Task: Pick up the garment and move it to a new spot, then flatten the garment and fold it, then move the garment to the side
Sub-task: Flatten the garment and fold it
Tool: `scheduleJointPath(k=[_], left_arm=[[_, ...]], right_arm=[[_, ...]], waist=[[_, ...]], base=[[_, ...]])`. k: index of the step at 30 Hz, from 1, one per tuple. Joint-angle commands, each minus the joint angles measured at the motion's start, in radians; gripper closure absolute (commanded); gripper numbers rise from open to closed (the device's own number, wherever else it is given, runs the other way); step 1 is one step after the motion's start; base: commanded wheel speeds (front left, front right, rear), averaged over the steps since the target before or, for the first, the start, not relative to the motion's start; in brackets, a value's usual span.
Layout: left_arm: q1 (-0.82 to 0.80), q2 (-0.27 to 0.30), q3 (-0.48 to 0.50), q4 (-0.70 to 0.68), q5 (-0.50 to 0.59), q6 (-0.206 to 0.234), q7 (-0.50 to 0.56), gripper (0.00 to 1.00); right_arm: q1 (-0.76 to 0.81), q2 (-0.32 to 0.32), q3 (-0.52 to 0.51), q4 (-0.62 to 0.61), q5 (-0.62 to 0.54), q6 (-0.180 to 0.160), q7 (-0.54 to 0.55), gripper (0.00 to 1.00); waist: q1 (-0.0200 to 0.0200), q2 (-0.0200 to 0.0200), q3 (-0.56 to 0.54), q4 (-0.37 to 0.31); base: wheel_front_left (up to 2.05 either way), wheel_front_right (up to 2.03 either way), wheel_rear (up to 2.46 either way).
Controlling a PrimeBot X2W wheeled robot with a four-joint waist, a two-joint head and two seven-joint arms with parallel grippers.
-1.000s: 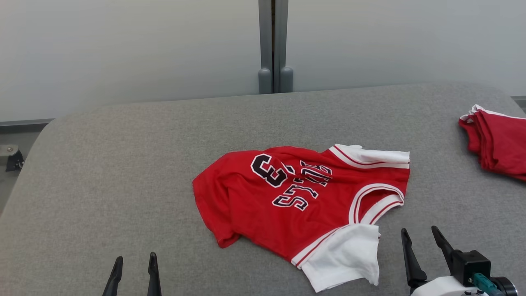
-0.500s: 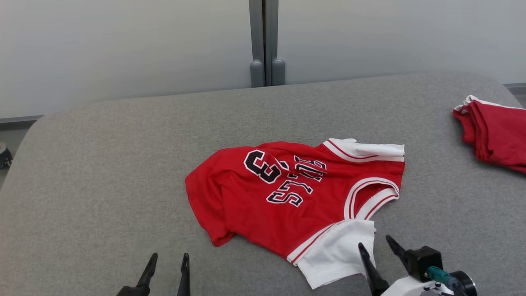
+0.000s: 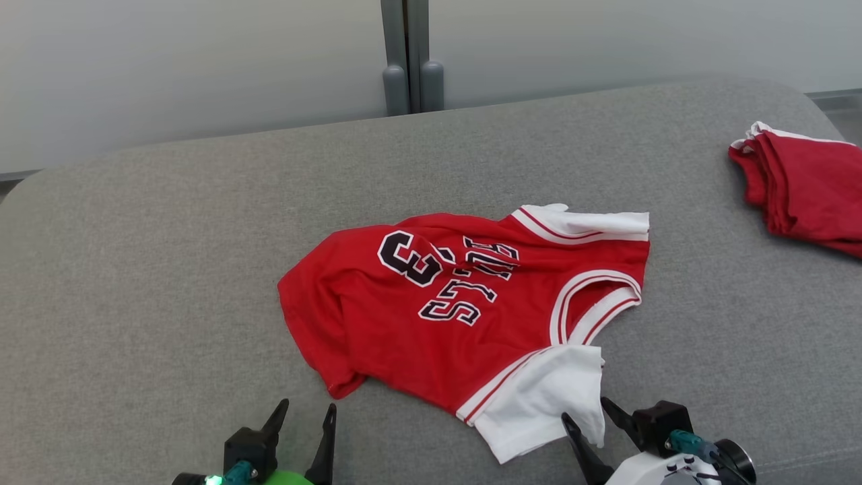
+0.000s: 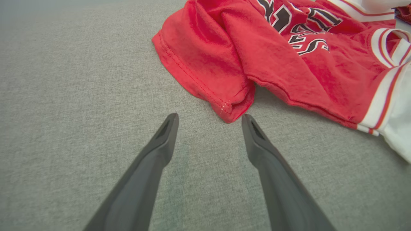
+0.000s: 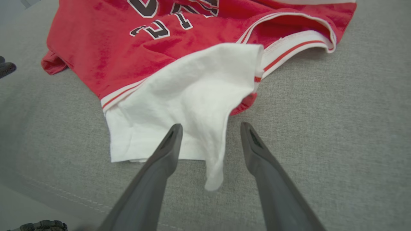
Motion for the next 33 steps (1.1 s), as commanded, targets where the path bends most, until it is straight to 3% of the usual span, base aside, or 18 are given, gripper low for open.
scheduleJointPath(k=[1, 8, 12, 13, 20, 25, 28, 30, 32, 33], left_arm=[[-0.027, 0.011, -0.001, 0.016, 0.003, -0.006, -0.007, 0.0], [-0.097, 0.009, -0.026, 0.096, 0.001, -0.012, -0.024, 0.0], [-0.136, 0.008, -0.033, 0.136, -0.006, -0.015, -0.037, 0.0], [-0.144, 0.008, -0.037, 0.15, -0.005, -0.015, -0.039, 0.0], [-0.199, 0.017, -0.041, 0.23, 0.001, -0.013, -0.049, 0.0], [-0.216, 0.025, -0.041, 0.273, 0.0, -0.013, -0.05, 0.0], [-0.22, 0.033, -0.035, 0.291, -0.003, -0.011, -0.051, 0.0], [-0.222, 0.039, -0.033, 0.299, -0.003, -0.008, -0.05, 0.0], [-0.22, 0.044, -0.03, 0.303, -0.002, -0.005, -0.05, 0.03], [-0.219, 0.046, -0.029, 0.305, -0.002, -0.005, -0.05, 0.13]], right_arm=[[-0.018, -0.004, 0.004, 0.0, 0.003, -0.002, 0.0, 0.09], [-0.048, -0.008, 0.016, 0.003, 0.007, -0.002, -0.008, 0.07], [-0.063, -0.009, 0.021, 0.006, 0.01, -0.002, 0.001, 0.15], [-0.067, -0.009, 0.022, 0.007, 0.012, -0.002, 0.004, 0.22], [-0.084, -0.005, 0.031, 0.007, 0.02, -0.002, 0.019, 0.25], [-0.07, -0.005, 0.033, -0.004, 0.027, -0.002, 0.046, 0.0], [-0.062, -0.008, 0.036, -0.015, 0.031, -0.002, 0.058, 0.02], [-0.062, -0.007, 0.039, -0.022, 0.036, -0.002, 0.061, 0.1], [-0.063, -0.006, 0.049, -0.024, 0.045, -0.002, 0.069, 0.25], [-0.065, -0.005, 0.059, -0.025, 0.055, -0.002, 0.074, 0.59]], waist=[[0.0, 0.0, 0.014, -0.013], [0.0, 0.0, 0.045, -0.029], [0.0, 0.0, 0.067, -0.038], [0.0, 0.0, 0.072, -0.04], [0.0, 0.0, 0.103, -0.056], [0.0, 0.0, 0.109, -0.063], [0.0, 0.0, 0.11, -0.068], [0.0, 0.0, 0.109, -0.07], [0.0, 0.0, 0.107, -0.072], [0.0, 0.0, 0.106, -0.072]], base=[[0.0, 0.0, 0.0], [0.0, 0.0, 0.0], [0.0, 0.0, 0.0], [0.0, 0.0, 0.0], [0.0, 0.0, 0.0], [0.0, 0.0, 0.0], [0.0, 0.0, 0.0], [0.0, 0.0, 0.0], [0.0, 0.0, 0.0], [0.0, 0.0, 0.0]])
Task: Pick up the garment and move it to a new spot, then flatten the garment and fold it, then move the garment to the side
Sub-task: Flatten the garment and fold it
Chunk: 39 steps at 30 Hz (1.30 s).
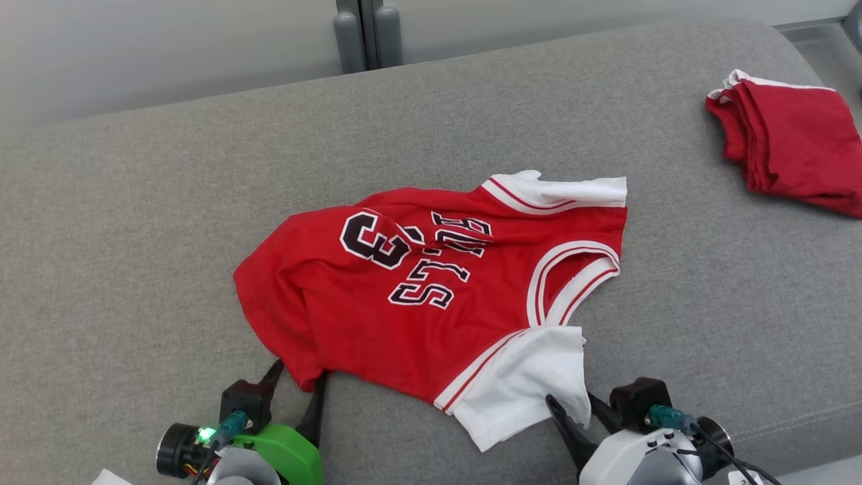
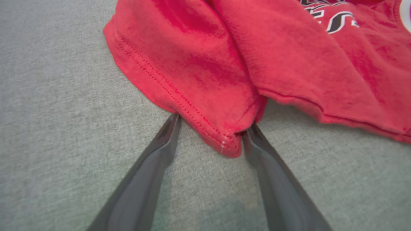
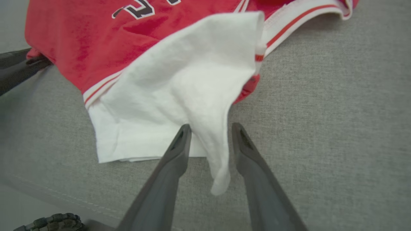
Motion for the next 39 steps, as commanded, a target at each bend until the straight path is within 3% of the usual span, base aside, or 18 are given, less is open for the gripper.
scheduleJointPath(k=[1, 2, 3, 4, 9, 16, 22, 25, 29, 31, 39], left_arm=[[0.002, 0.022, 0.009, 0.029, 0.003, 0.011, 0.011, 0.27], [0.004, 0.024, 0.008, 0.034, 0.003, 0.01, 0.011, 0.57], [0.005, 0.025, 0.008, 0.038, 0.002, 0.009, 0.011, 0.73], [0.005, 0.025, 0.007, 0.041, 0.001, 0.008, 0.011, 1.0], [0.007, 0.029, 0.003, 0.007, -0.002, 0.0, 0.009, 1.0], [0.063, 0.079, -0.003, -0.202, -0.013, -0.007, 0.026, 1.0], [0.103, 0.192, -0.009, -0.666, -0.059, -0.015, 0.257, 1.0], [0.074, 0.255, -0.003, -0.944, -0.126, -0.016, 0.413, 1.0], [-0.002, 0.318, 0.018, -1.187, -0.225, -0.017, 0.584, 1.0], [-0.049, 0.355, 0.036, -1.255, -0.249, -0.017, 0.646, 1.0], [-0.171, 0.387, 0.083, -1.336, -0.356, -0.007, 0.774, 1.0]], right_arm=[[-0.003, -0.001, 0.016, -0.005, 0.017, -0.002, 0.006, 0.76], [-0.005, -0.002, 0.022, -0.005, 0.029, -0.002, 0.008, 1.0], [-0.006, -0.002, 0.027, -0.006, 0.042, -0.002, 0.013, 1.0], [-0.007, -0.002, 0.033, -0.011, 0.059, -0.002, 0.014, 1.0], [0.0, 0.006, 0.026, -0.079, 0.182, -0.002, 0.014, 1.0], [0.03, -0.018, -0.073, -0.345, 0.454, -0.001, 0.072, 1.0], [-0.017, -0.048, -0.297, -0.602, 0.615, -0.001, 0.198, 1.0], [-0.082, -0.031, -0.414, -0.679, 0.668, -0.001, 0.297, 1.0], [-0.201, 0.002, -0.503, -0.747, 0.719, -0.001, 0.437, 1.0], [-0.258, 0.016, -0.522, -0.775, 0.739, -0.001, 0.503, 1.0], [-0.411, 0.057, -0.593, -0.779, 0.715, -0.001, 0.642, 1.0]], waist=[[0.0, -0.0001, -0.003, -0.001], [0.0, -0.0001, -0.005, -0.001], [0.0, -0.0001, -0.008, -0.001], [0.0, -0.0001, -0.011, -0.001], [0.0, -0.0001, -0.035, -0.002], [0.0, -0.0001, -0.083, -0.007], [0.0, -0.0001, -0.112, 0.001], [0.0, -0.0001, -0.114, 0.003], [0.0, -0.0001, -0.103, -0.006], [0.0, -0.0001, -0.089, -0.014], [0.0, -0.0001, 0.016, -0.034]], base=[[0.0, 0.0, 0.0], [0.0, 0.0, 0.0], [0.0, 0.0, 0.0], [0.0, 0.0, 0.0], [0.0, 0.0, 0.0], [0.0, 0.0, 0.0], [0.0, 0.0, 0.0], [0.0, 0.0, 0.0], [0.0, 0.0, 0.0], [0.0, 0.0, 0.0], [0.0, 0.0, 0.0]])
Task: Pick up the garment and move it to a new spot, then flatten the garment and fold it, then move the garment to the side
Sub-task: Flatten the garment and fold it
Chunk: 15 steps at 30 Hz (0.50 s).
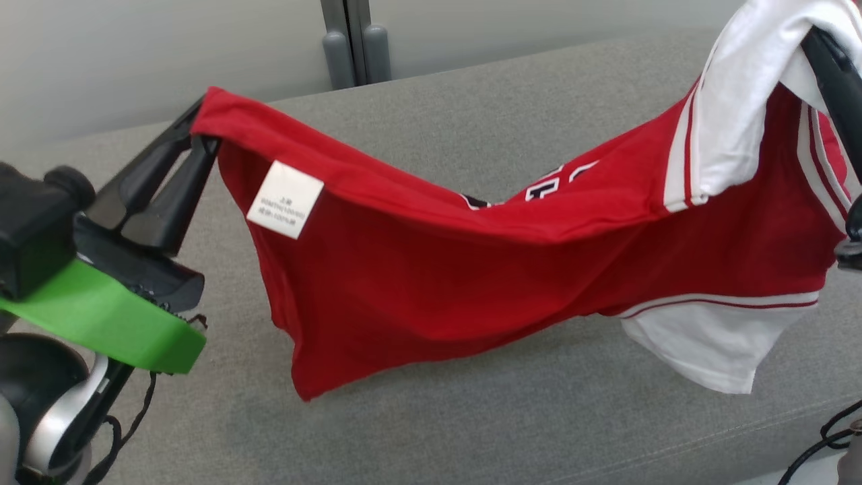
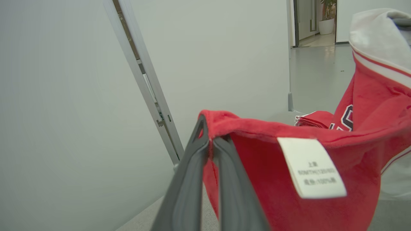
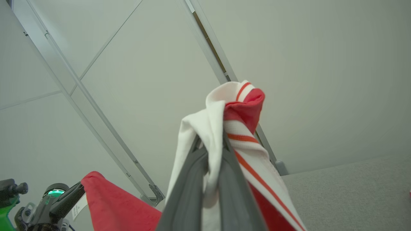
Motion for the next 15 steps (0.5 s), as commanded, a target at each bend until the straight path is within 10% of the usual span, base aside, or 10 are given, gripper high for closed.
scheduleJointPath(k=[1, 8, 15], left_arm=[[-0.034, 0.003, 0.009, 0.009, -0.022, 0.006, 0.009, 1.0], [-0.269, 0.012, -0.003, 0.219, -0.037, -0.002, 0.011, 1.0], [-0.696, -0.095, -0.073, 0.66, 0.097, -0.004, -0.225, 1.0]], right_arm=[[-0.037, 0.005, -0.002, 0.02, -0.008, 0.0, 0.008, 1.0], [-0.335, 0.011, 0.057, 0.263, -0.13, 0.0, -0.038, 1.0], [-0.796, 0.011, 0.155, 0.655, -0.327, 0.0, -0.226, 1.0]], waist=[[0.0, 0.0, 0.073, -0.011], [0.0, 0.0, 0.261, 0.013], [0.0, 0.0, 0.412, 0.089]], base=[[0.0, 0.0, 0.0], [0.0, 0.0, 0.0], [0.0, 0.0, 0.0]])
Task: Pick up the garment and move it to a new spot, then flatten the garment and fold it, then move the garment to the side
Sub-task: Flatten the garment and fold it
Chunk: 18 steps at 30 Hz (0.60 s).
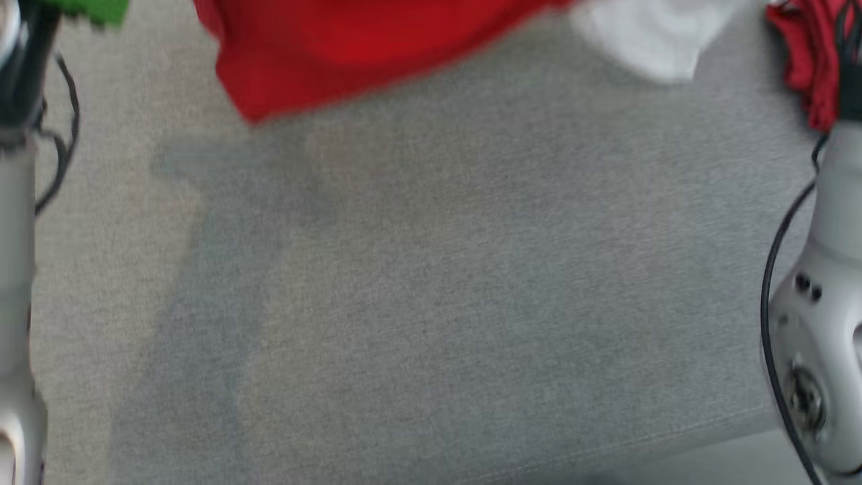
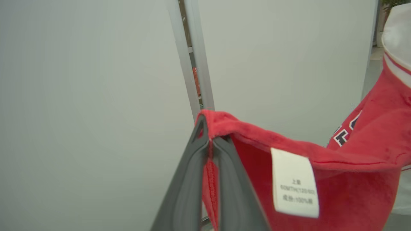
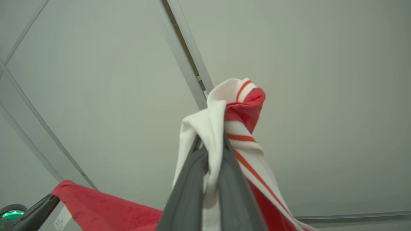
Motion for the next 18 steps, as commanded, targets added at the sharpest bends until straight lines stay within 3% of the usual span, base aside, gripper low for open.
scheduleJointPath(k=[1, 5, 8, 13, 18], left_arm=[[-0.068, -0.02, -0.003, 0.075, 0.03, 0.001, -0.073, 1.0], [-0.216, -0.066, -0.014, 0.293, 0.092, 0.01, -0.272, 1.0], [-0.239, -0.09, -0.033, 0.433, 0.106, 0.005, -0.41, 1.0], [-0.129, -0.132, -0.058, 0.585, 0.078, 0.0, -0.543, 1.0], [0.093, -0.184, -0.043, 0.578, 0.051, -0.001, -0.567, 1.0]], right_arm=[[-0.07, 0.0, 0.022, 0.062, -0.013, 0.0, -0.056, 1.0], [-0.231, -0.001, 0.102, 0.223, -0.006, 0.0, -0.202, 1.0], [-0.244, -0.002, 0.152, 0.318, 0.015, 0.0, -0.277, 1.0], [-0.1, -0.044, 0.224, 0.384, 0.079, 0.0, -0.34, 1.0], [0.174, -0.11, 0.274, 0.357, 0.186, 0.0, -0.329, 1.0]], waist=[[-0.0001, -0.0001, 0.138, 0.076], [-0.0001, -0.0001, 0.163, 0.094], [-0.0001, -0.0001, 0.174, 0.096], [-0.0001, -0.0001, 0.149, 0.094], [-0.0001, -0.0001, 0.11, 0.095]], base=[[0.0, 0.0, 0.0], [0.0, 0.0, 0.0], [0.0, 0.0, 0.0], [0.0, 0.0, 0.0], [0.0, 0.0, 0.0]])
